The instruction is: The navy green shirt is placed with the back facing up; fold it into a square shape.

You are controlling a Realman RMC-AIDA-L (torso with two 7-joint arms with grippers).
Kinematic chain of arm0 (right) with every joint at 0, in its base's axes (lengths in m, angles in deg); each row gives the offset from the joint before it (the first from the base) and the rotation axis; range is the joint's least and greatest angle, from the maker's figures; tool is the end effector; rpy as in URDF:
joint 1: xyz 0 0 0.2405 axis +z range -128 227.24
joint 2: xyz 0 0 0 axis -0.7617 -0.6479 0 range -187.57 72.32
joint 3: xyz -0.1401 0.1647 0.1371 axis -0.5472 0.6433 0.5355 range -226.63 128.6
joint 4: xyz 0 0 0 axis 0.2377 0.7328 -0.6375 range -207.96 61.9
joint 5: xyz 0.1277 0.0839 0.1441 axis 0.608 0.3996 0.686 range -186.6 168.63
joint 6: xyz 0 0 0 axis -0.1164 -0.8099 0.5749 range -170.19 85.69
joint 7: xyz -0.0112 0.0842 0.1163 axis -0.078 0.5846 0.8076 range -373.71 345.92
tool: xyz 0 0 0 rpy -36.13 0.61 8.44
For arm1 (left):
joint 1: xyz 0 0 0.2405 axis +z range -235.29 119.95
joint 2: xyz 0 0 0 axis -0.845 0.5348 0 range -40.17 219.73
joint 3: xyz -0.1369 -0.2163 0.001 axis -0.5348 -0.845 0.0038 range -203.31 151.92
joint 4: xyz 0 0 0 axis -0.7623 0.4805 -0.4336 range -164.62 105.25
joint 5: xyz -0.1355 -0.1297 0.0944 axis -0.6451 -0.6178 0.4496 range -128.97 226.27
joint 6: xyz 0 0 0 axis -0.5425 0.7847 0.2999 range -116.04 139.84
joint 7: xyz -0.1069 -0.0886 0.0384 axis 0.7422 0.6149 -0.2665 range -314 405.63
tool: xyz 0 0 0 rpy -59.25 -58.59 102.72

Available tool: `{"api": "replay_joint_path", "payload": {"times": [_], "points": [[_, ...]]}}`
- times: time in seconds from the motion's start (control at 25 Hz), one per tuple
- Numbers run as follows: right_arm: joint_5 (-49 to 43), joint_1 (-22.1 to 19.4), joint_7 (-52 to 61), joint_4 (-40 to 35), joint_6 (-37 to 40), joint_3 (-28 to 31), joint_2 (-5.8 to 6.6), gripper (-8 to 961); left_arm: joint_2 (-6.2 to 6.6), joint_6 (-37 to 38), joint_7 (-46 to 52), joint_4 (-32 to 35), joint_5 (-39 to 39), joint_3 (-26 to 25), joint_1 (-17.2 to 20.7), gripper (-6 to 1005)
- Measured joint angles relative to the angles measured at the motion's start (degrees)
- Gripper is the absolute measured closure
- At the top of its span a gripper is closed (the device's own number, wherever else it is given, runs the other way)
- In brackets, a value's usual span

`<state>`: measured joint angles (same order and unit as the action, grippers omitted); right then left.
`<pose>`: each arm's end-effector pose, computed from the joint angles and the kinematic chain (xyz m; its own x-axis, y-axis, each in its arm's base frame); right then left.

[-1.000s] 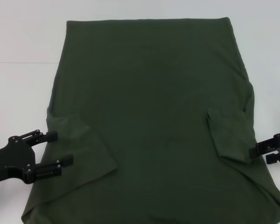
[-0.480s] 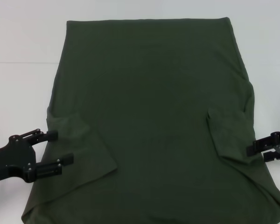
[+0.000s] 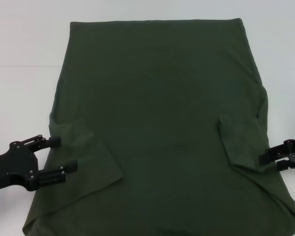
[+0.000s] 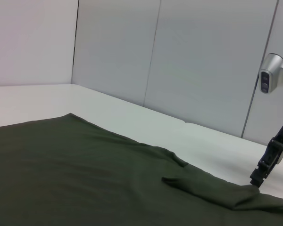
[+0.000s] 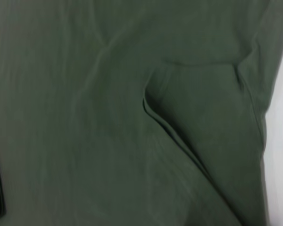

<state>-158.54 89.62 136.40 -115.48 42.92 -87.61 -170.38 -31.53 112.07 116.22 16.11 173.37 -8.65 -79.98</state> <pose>0.2958 0.3701 0.0462 0.1050 -0.9745 -0.1985 -0.9733 -0.0598 -0.2217 -0.3175 0.2749 0.0434 0.7718 0.2910 0.5654 0.5188 -0.8022 -0.2953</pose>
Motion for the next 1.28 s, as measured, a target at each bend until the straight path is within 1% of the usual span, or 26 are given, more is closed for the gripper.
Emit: {"api": "replay_joint_path", "payload": {"times": [0.44, 0.68, 0.88, 1.28], "points": [[-0.1, 0.0, 0.2, 0.0, -0.3, -1.2, 0.12, 289, -0.12, -0.2, 0.0, -0.1, 0.0, 0.0, -0.1, 162], [-0.1, 0.2, 0.2, 0.0, -0.9, -1.6, -0.07, 288, -0.13, -0.2, 0.0, -0.4, 0.0, -0.1, -0.1, 162], [-0.1, 0.7, 0.2, 0.1, -1.0, -1.7, -0.49, 290, -0.01, -0.2, 0.0, -0.7, 0.0, -0.1, -0.1, 162], [0.3, 1.3, 0.2, 0.1, -1.0, -2.0, -0.69, 293, 0.03, -0.2, 0.0, -0.7, 0.0, -0.1, -0.2, 162]]}}
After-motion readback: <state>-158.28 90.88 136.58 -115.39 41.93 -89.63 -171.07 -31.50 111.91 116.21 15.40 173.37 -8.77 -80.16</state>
